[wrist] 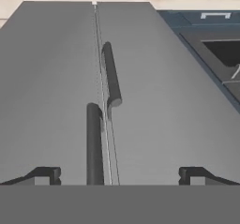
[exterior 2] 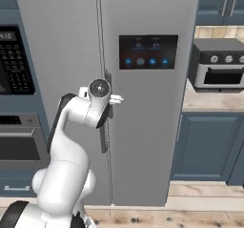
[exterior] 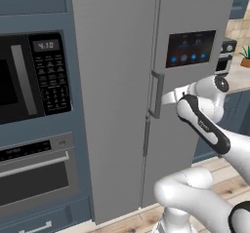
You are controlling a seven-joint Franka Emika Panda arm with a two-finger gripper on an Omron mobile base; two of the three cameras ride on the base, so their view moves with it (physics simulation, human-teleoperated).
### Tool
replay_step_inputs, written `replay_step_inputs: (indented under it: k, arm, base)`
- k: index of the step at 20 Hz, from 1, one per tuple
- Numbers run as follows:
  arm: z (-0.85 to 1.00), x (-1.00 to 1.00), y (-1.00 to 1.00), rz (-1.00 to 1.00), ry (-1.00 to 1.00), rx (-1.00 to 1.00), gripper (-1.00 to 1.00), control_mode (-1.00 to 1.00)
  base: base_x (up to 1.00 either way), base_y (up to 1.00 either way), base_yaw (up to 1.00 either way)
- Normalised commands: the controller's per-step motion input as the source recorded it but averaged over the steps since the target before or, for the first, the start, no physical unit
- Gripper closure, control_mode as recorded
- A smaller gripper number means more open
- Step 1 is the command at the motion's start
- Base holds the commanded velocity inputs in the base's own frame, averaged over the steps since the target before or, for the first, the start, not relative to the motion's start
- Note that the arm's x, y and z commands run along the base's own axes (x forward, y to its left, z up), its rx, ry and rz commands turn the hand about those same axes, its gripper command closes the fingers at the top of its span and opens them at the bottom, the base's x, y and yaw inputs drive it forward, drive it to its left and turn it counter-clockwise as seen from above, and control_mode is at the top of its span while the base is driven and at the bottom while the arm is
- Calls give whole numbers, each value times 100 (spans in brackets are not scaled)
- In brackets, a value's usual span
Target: Place one of the steaks on the plate and the other in the bowl. Then place the bowl in the fridge.
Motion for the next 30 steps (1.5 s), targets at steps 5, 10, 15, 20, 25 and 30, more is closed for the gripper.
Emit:
replay_step_inputs:
  k: [5,10,15,20,25,30]
  arm:
    - [-5,47,0,0,0,0,-100,-100]
    - [-5,54,0,0,1,0,-100,-100]
    - [-9,57,0,0,7,0,-100,-100]
    - [-10,58,-10,0,5,2,-100,-100]
    - [-19,44,-13,0,0,3,-100,-100]
    - [-42,43,0,0,0,3,-100,-100]
  base:
    - [0,0,0]
    - [0,0,0]
    - [0,0,0]
    - [0,0,0]
    - [0,0,0]
    - [0,0,0]
